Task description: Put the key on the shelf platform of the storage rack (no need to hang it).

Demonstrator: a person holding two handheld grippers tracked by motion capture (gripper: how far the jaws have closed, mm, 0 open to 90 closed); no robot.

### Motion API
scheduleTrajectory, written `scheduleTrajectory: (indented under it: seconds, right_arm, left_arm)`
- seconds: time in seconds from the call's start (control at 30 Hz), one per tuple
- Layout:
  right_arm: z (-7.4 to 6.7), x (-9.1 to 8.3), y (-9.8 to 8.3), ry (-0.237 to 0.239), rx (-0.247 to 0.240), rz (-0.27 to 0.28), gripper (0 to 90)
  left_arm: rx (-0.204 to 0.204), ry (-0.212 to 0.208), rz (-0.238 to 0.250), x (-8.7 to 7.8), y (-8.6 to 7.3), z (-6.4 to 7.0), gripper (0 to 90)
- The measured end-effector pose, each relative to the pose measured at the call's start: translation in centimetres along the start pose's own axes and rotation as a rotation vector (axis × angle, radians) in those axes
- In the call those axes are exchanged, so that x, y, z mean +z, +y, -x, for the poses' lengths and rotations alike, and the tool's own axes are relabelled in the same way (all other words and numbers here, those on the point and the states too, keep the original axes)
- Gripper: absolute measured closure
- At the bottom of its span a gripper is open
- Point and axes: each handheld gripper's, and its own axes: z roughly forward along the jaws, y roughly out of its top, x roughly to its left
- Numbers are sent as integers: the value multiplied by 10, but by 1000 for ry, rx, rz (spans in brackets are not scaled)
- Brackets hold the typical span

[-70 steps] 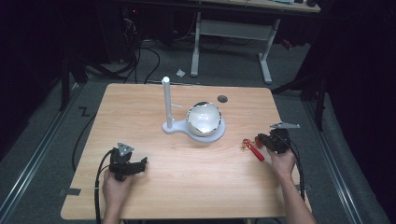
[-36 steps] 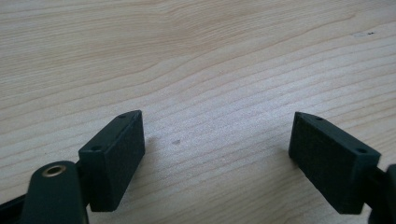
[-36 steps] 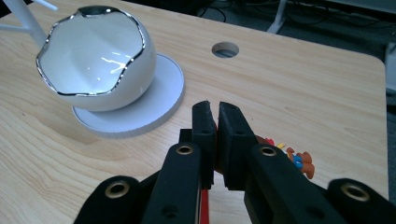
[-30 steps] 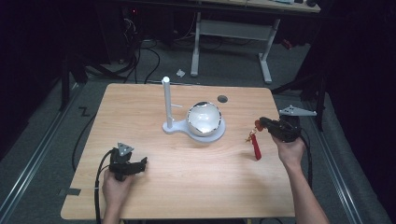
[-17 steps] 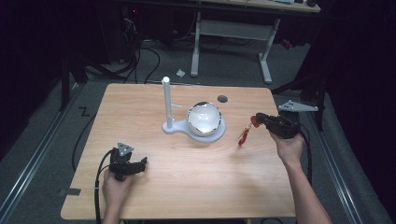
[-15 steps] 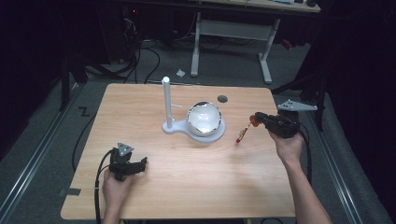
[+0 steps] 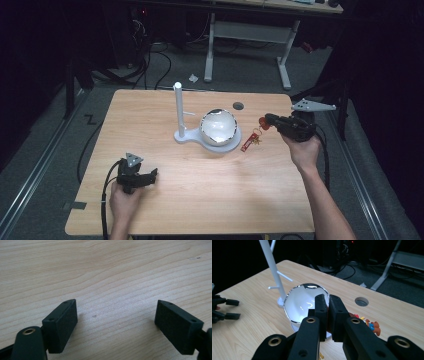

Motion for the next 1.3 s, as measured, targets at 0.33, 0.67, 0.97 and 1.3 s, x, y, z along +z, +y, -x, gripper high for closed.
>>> scheduleTrajectory:
  seconds: [0.33, 0.67, 0.97, 1.3]
  right_arm:
    - [-7, 6, 19, 53, 1, 12, 861]
    - [-14, 16, 34, 81, -5, 0, 860]
    - [-19, 26, 50, 102, -10, 0, 860]
    - [-26, 45, 59, 119, -10, -19, 860]
  left_arm:
    - [1, -1, 0, 0, 0, 0, 187]
    - [2, -1, 0, 0, 0, 0, 187]
    - [1, 0, 0, 0, 0, 0, 188]
    - [1, -1, 0, 0, 0, 0, 187]
